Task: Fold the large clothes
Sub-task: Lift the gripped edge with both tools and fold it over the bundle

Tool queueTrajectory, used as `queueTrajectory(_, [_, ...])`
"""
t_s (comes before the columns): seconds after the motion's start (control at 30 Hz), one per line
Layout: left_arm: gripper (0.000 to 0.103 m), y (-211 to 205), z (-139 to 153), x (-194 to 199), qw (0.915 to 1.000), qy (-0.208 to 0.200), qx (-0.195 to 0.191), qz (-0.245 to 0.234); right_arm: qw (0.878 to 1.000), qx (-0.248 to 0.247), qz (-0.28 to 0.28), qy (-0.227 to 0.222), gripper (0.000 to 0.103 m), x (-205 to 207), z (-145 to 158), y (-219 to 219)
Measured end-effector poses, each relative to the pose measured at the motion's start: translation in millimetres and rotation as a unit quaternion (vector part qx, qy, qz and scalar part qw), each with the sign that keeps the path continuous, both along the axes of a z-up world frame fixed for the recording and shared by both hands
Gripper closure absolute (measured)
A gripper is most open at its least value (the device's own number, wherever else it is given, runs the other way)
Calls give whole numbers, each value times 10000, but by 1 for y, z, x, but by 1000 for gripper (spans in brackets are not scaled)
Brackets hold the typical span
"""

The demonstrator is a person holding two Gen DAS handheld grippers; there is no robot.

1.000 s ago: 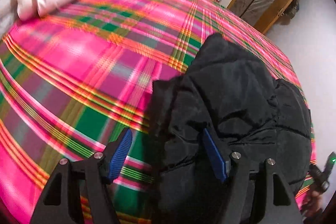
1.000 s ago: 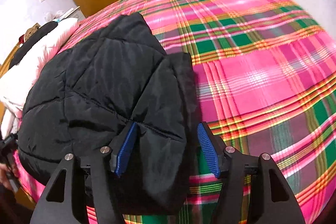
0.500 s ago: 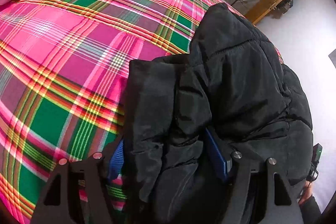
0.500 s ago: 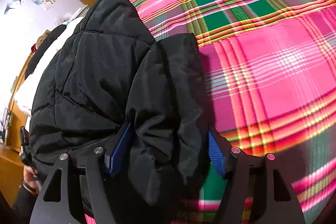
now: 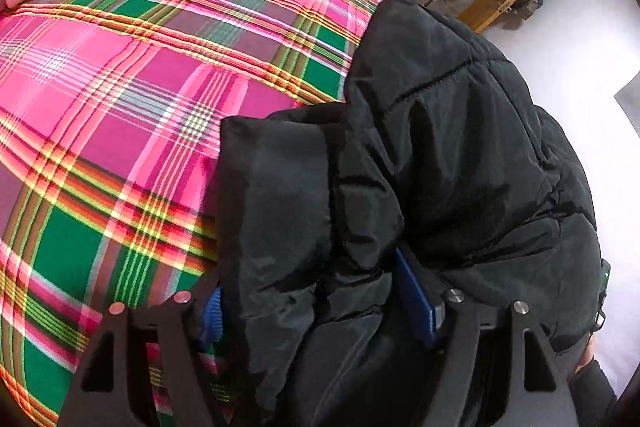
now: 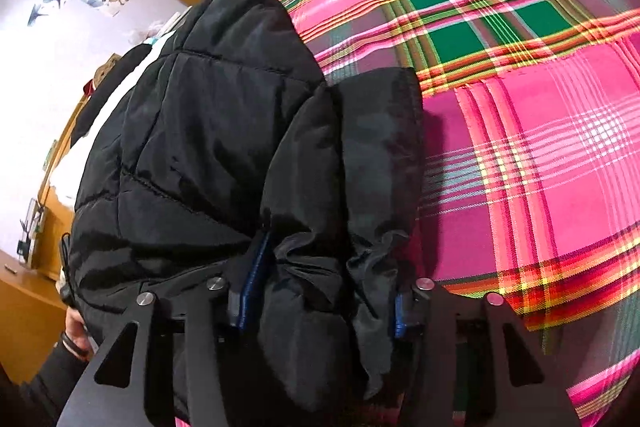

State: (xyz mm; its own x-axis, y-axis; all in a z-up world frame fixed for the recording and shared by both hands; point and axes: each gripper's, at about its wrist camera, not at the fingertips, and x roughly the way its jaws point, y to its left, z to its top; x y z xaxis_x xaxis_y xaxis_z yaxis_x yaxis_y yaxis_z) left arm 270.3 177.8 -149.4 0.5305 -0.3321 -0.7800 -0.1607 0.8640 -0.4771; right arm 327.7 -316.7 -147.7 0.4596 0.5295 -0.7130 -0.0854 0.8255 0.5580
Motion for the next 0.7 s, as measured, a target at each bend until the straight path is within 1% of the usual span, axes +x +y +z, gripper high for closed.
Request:
queueTrajectory(0.07, [31, 1, 0, 1, 10000, -21, -64, -66, 10000, 29, -7, 2, 57, 2, -1, 0])
queueTrajectory(0.13, [40, 1, 0, 5, 9998, -44, -129, -125, 10000, 48, -29, 2, 61, 3, 0, 0])
queueTrajectory(0.17, [43, 0, 0, 7, 9998, -48, -137, -118, 10000, 43, -40, 1, 65, 3, 1, 1])
queueTrajectory(0.23, [54, -6, 5, 8, 9999, -76, -1, -113, 10000, -53, -82, -4, 69, 3, 7, 6])
queueTrajectory(0.27, [57, -8, 8, 7, 9999, -81, 60, -102, 9999, -94, -93, -1, 72, 5, 10, 8])
queueTrajectory(0.33, [67, -12, 16, 7, 9998, -109, 143, -64, 9997, -196, -165, -20, 76, 2, 19, 10])
queueTrajectory(0.4, [72, -12, 25, 5, 9997, -147, 203, -26, 9994, -272, -220, -76, 80, -1, 28, 11])
queueTrajectory(0.47, [75, -13, 37, 1, 9993, -274, 240, 18, 9992, -243, -294, -138, 82, -5, 39, 11])
queueTrajectory(0.53, [77, -11, 53, -4, 9987, -456, 220, 62, 9990, -233, -261, -277, 83, -12, 57, 12])
queueTrajectory(0.7, [79, -8, 91, -13, 9964, -819, 186, 67, 9981, -171, -160, -575, 85, -25, 92, 16])
